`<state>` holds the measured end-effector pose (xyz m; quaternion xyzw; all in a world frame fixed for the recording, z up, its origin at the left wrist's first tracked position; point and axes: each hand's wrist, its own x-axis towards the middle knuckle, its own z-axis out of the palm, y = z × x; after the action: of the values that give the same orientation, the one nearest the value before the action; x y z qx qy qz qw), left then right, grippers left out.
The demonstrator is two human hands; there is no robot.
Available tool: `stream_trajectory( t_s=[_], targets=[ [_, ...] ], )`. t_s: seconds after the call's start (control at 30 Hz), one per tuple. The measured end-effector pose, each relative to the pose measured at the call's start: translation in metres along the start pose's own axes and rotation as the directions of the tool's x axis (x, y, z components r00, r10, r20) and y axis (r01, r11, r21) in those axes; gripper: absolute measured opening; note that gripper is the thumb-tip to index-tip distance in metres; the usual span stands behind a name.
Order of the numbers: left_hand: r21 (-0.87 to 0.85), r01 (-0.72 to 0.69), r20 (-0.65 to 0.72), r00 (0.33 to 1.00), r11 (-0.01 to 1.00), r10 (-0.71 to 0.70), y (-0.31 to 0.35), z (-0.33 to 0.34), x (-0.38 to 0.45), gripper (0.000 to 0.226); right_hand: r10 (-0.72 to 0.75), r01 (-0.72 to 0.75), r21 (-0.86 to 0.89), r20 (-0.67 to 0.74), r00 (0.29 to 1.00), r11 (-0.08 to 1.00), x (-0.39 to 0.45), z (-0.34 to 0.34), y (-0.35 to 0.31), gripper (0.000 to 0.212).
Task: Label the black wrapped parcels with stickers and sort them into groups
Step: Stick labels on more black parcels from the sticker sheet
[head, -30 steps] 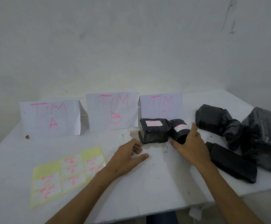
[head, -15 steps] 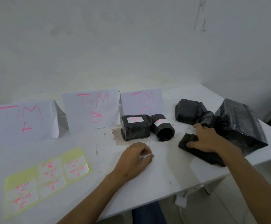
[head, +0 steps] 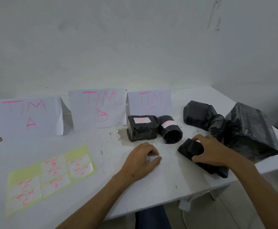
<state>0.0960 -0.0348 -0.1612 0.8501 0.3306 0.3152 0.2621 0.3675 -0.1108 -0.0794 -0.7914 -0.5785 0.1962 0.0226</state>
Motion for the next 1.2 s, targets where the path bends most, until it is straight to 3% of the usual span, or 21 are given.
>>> stream_trajectory(
  t_s=[0.2, 0.33, 0.53, 0.63, 0.7, 0.8, 0.87, 0.97, 1.03, 1.1, 1.2],
  targets=[
    [-0.069, 0.057, 0.004, 0.998, 0.996, -0.057, 0.001, -0.002, -0.001, 0.026, -0.103, 0.112, 0.085, -0.099, 0.990, 0.990, -0.006, 0.004, -0.028, 0.051],
    [-0.226, 0.174, 0.043, 0.985, 0.958, -0.168, 0.008, -0.015, 0.001, 0.031, -0.300, 0.328, 0.155, -0.181, 0.937, 0.932, -0.019, 0.001, -0.067, 0.039],
    [-0.590, 0.400, 0.242, 0.916, 0.701, -0.319, 0.023, -0.051, -0.003, 0.032, -0.418, 0.501, 0.525, -0.279, 0.865, 0.688, -0.018, -0.006, -0.127, 0.044],
    [-0.713, 0.430, 0.287, 0.900, 0.554, -0.329, 0.021, -0.080, -0.010, 0.032, -0.399, 0.486, 0.718, -0.308, 0.864, 0.498, -0.010, -0.001, -0.157, 0.042],
    [-0.734, 0.440, 0.265, 0.887, 0.518, -0.377, 0.017, -0.100, -0.015, 0.030, -0.381, 0.439, 0.814, -0.295, 0.876, 0.380, -0.005, 0.006, -0.171, 0.037],
    [-0.719, 0.432, 0.169, 0.869, 0.545, -0.465, 0.009, -0.130, -0.025, 0.025, -0.412, 0.322, 0.929, -0.226, 0.883, 0.181, 0.004, 0.022, -0.188, 0.024],
    [-0.703, 0.424, 0.098, 0.853, 0.571, -0.512, 0.002, -0.150, -0.032, 0.020, -0.420, 0.284, 0.952, -0.212, 0.883, 0.118, 0.009, 0.031, -0.195, 0.024],
    [-0.690, 0.391, -0.008, 0.838, 0.609, -0.546, -0.007, -0.175, -0.041, 0.015, -0.428, 0.297, 0.935, -0.191, 0.883, 0.195, 0.014, 0.052, -0.206, 0.027],
    [-0.631, 0.353, -0.124, 0.833, 0.691, -0.539, -0.010, -0.186, -0.046, 0.014, -0.394, 0.270, 0.930, -0.157, 0.905, 0.249, 0.016, 0.065, -0.213, 0.024],
    [-0.465, 0.289, -0.289, 0.844, 0.837, -0.452, -0.012, -0.189, -0.050, 0.015, -0.358, 0.150, 0.974, -0.082, 0.930, 0.167, 0.015, 0.075, -0.221, 0.020],
    [-0.112, 0.147, -0.391, 0.903, 0.983, -0.180, -0.016, -0.185, -0.055, 0.018, -0.353, -0.129, 0.986, 0.085, 0.932, -0.103, 0.013, 0.078, -0.232, 0.039]
  ],
)
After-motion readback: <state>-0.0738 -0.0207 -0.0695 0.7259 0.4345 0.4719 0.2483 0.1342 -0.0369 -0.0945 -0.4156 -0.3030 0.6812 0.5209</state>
